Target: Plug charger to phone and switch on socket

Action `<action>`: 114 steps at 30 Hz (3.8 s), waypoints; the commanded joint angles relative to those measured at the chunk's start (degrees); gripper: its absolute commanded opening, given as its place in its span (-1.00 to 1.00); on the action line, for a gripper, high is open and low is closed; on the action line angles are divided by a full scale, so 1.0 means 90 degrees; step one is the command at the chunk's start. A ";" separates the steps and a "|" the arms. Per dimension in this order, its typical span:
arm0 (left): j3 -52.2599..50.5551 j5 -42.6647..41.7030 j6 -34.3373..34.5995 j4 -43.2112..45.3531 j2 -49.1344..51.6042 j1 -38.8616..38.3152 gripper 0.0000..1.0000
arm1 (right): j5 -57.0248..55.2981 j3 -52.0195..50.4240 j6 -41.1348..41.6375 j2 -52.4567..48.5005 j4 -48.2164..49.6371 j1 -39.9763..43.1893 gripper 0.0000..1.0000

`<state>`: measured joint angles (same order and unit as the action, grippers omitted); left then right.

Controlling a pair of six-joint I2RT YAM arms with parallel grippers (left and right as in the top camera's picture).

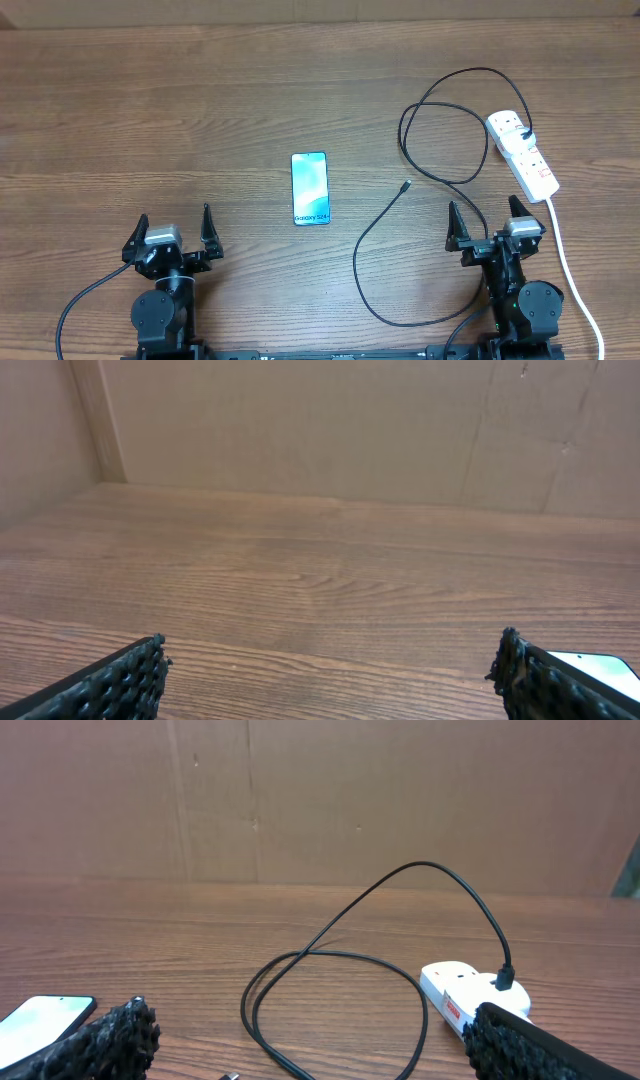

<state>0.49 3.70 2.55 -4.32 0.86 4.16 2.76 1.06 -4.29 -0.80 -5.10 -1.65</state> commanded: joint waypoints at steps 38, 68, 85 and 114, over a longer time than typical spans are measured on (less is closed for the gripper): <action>-0.0024 -0.0034 -0.0143 0.0010 -0.0068 0.0036 0.99 | -0.0015 -0.0068 -0.0007 0.0070 0.0046 -0.0041 0.99; -0.0024 -0.0034 -0.0143 0.0010 -0.0068 0.0036 0.99 | -0.0015 -0.0068 -0.0007 0.0070 0.0046 -0.0041 0.99; -0.0024 -0.1445 0.0913 0.2654 -0.0068 0.0036 0.99 | -0.0015 -0.0068 -0.0007 0.0070 0.0046 -0.0041 0.99; 0.4223 -0.1542 0.0860 0.2550 0.2628 0.0036 0.99 | -0.0015 -0.0068 -0.0007 0.0070 0.0046 -0.0041 1.00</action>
<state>29.82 -6.50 9.58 24.25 16.95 4.16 2.72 1.06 -4.29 -0.80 -5.10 -1.65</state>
